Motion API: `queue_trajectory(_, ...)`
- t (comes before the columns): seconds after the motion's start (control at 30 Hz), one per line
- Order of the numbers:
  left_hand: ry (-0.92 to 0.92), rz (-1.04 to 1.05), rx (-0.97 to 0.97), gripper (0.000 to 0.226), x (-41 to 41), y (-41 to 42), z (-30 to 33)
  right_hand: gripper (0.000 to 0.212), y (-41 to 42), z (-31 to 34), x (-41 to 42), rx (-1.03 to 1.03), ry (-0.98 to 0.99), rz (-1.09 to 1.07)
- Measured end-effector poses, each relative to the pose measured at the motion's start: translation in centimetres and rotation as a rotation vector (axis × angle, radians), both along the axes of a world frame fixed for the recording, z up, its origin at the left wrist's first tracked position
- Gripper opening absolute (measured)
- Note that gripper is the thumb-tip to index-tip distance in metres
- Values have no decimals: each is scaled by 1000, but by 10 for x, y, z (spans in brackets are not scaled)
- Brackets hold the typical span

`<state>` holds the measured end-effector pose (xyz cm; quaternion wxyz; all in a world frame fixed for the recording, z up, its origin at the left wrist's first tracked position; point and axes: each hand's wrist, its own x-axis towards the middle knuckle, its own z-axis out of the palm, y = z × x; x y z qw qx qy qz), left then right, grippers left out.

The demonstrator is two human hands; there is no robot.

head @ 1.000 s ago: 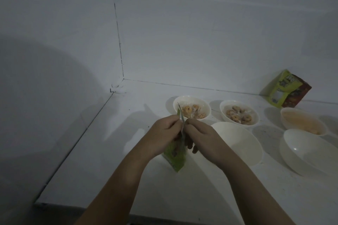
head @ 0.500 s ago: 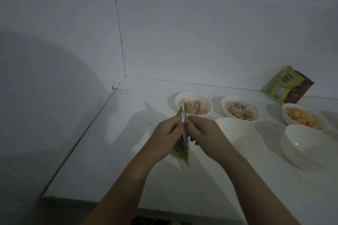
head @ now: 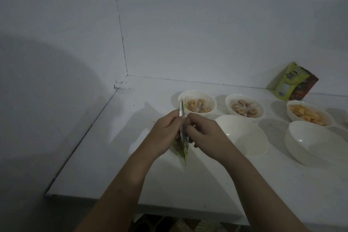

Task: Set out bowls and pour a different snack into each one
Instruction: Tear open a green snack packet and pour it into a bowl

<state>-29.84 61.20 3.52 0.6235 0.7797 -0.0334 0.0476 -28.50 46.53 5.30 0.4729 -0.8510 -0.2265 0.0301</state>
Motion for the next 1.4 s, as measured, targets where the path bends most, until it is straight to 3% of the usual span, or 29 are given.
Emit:
queue_trajectory(0.17, -75, -77, 108, 25, -4, 1, 0, 40, 0, -1, 1, 46, 33, -84)
queue_trajectory(0.4, -173, -73, 208, 40, -6, -2, 8, 30, -4, 2, -1, -6, -19, -47)
queue_trajectory(0.7, -85, -80, 183, 29, -6, -3, 6, 27, -17, 1, 0, 6, 45, 29)
queue_trajectory(1.03, -180, -118, 313, 36, -3, -3, 7, 30, -21, 11, 4, -54, 40, 51)
queue_trajectory(1.17, -163, -138, 324, 28, -1, -5, 10, 36, -22, 15, 7, -81, 33, 57)
queue_trajectory(1.4, 1, -169, 235, 37, 1, -2, 8, 30, -27, 17, 7, -133, 70, 151)
